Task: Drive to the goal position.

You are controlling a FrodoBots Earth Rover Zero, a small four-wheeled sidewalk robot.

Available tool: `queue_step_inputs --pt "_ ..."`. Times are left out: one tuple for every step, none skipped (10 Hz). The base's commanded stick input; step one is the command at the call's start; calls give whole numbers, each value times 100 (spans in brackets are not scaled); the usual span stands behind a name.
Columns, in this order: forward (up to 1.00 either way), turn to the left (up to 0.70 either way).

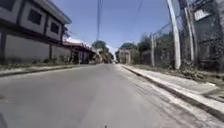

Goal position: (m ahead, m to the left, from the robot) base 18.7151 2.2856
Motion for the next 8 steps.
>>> queue_step_inputs --pt "100 0" --pt "100 0" --pt "100 0" --pt "100 0" --pt "100 0" --pt "100 0" --pt "100 0" --pt "100 0"
